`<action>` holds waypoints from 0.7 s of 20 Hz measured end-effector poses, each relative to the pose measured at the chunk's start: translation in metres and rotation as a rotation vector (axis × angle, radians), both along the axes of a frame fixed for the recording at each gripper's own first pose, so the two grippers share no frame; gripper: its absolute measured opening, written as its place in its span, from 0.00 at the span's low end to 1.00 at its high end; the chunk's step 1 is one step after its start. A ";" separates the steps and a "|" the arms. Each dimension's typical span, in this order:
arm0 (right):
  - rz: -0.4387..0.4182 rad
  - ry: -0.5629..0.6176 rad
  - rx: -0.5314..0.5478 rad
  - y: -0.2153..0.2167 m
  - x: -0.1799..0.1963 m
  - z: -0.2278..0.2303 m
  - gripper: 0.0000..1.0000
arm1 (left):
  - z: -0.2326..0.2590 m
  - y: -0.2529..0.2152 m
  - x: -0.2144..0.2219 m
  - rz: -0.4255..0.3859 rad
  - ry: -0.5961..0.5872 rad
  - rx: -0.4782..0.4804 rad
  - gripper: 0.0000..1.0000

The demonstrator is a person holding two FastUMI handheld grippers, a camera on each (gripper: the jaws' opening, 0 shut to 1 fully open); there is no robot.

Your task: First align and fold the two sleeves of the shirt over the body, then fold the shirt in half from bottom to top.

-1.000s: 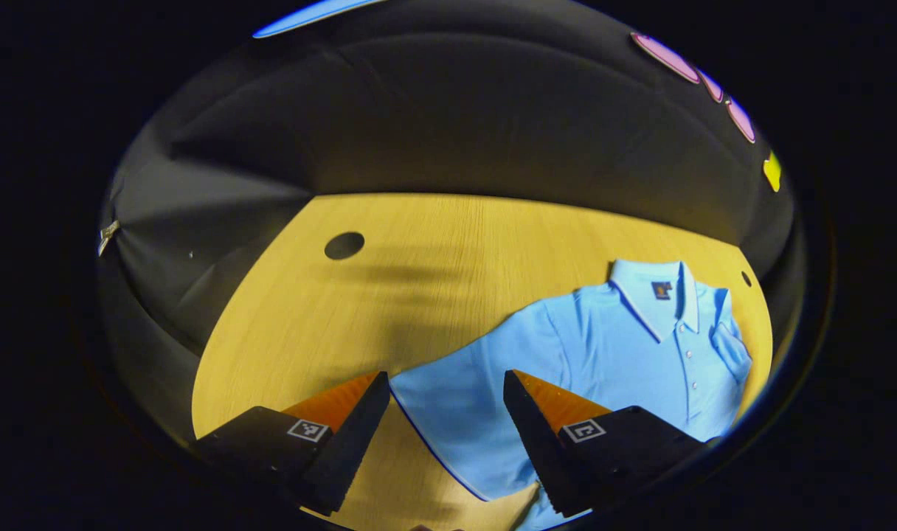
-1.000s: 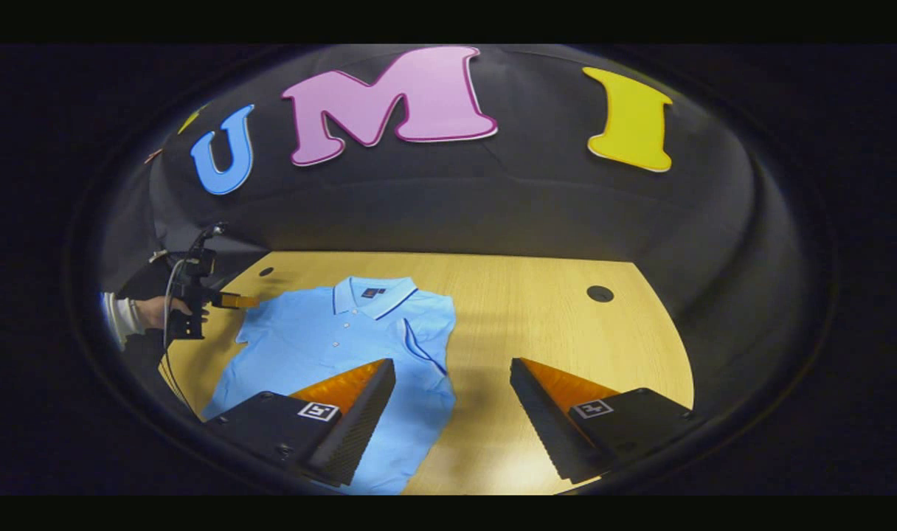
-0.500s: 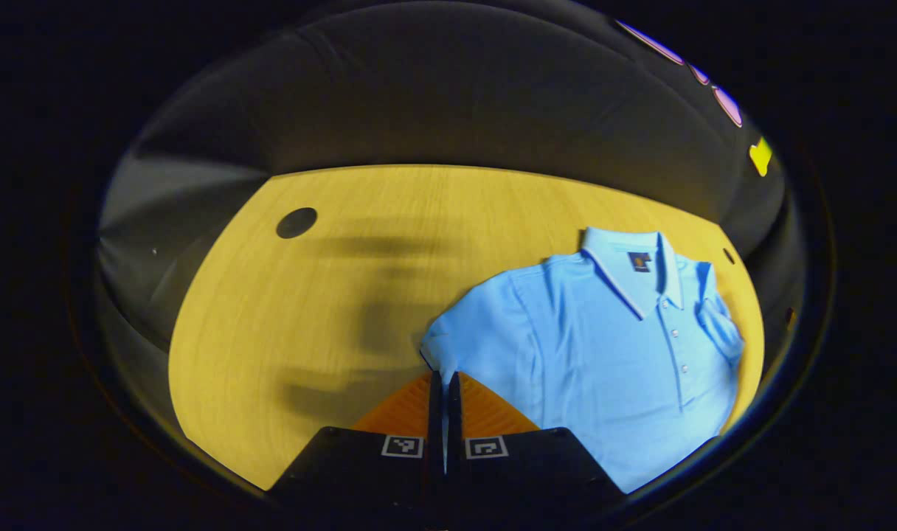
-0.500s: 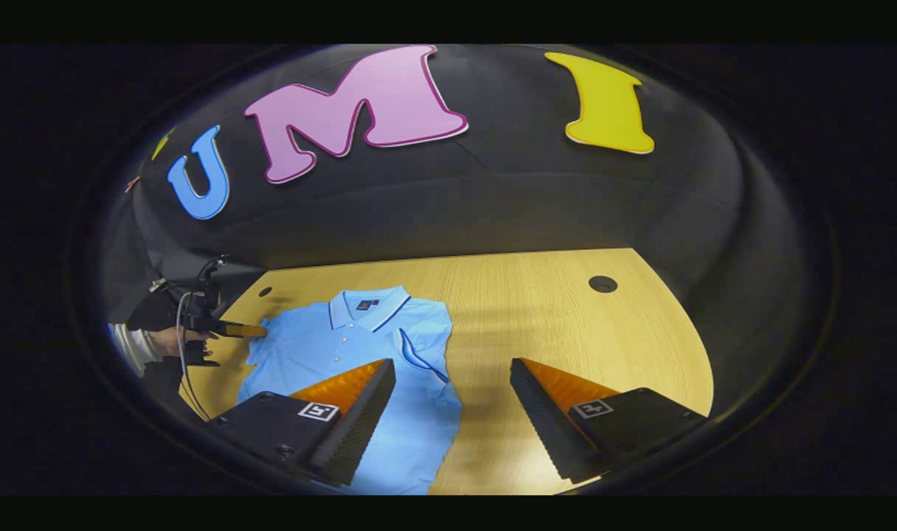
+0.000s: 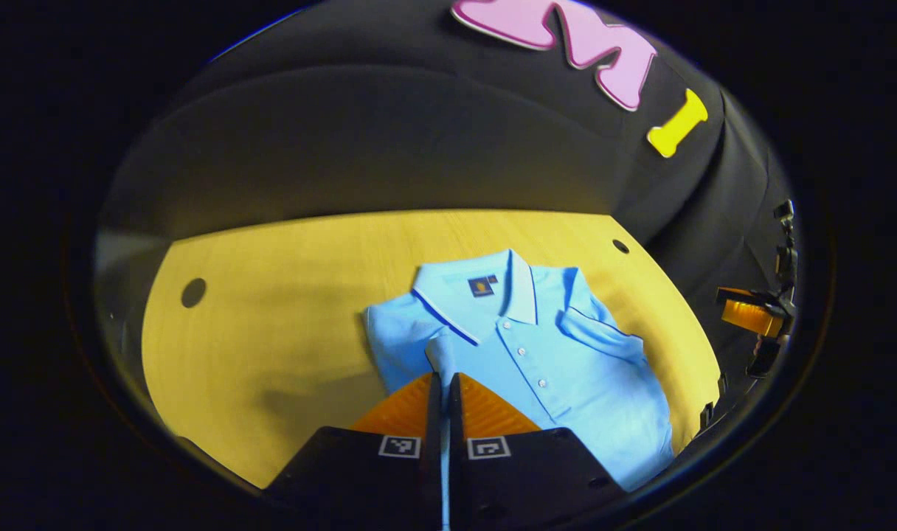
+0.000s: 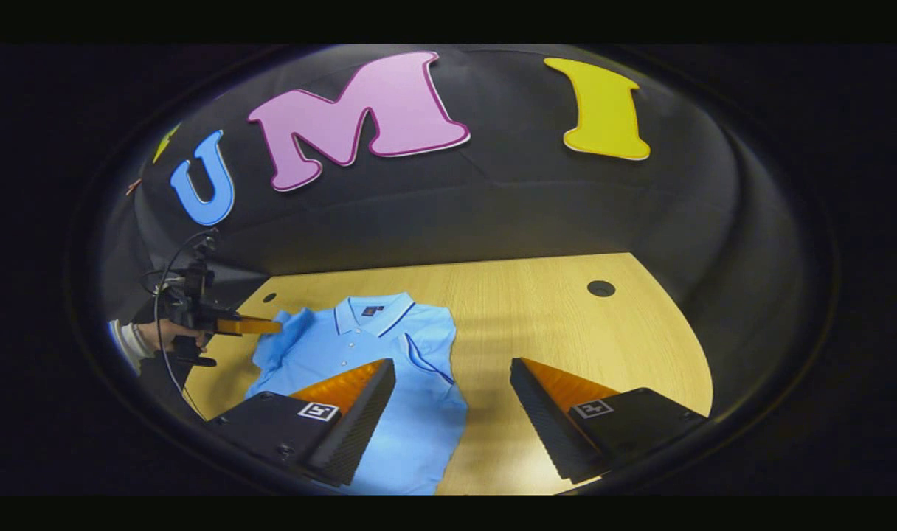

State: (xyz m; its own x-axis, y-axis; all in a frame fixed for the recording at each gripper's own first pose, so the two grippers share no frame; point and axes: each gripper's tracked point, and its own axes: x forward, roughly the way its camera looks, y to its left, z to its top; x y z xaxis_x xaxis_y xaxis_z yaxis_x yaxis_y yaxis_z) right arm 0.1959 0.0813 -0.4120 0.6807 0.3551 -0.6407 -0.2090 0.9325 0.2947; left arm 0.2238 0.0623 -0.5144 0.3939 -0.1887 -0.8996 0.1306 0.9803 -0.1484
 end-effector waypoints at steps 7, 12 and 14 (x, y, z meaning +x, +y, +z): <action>-0.008 0.041 0.011 -0.011 -0.028 -0.011 0.98 | 0.021 0.005 -0.033 0.063 0.044 -0.001 0.95; -0.034 0.091 0.073 -0.021 -0.075 -0.004 0.99 | 0.106 0.020 -0.122 0.046 -0.017 -0.039 0.95; -0.029 0.139 0.087 -0.020 -0.110 -0.008 0.98 | 0.115 0.023 -0.174 0.073 -0.001 -0.069 0.95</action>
State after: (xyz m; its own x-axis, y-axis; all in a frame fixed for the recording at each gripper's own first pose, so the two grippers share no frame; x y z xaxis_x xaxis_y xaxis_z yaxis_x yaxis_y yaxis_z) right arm 0.0863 0.0614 -0.4199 0.5983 0.3949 -0.6973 -0.1341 0.9072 0.3987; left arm 0.0498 0.0854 -0.3998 0.4101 -0.2213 -0.8848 0.0598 0.9746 -0.2160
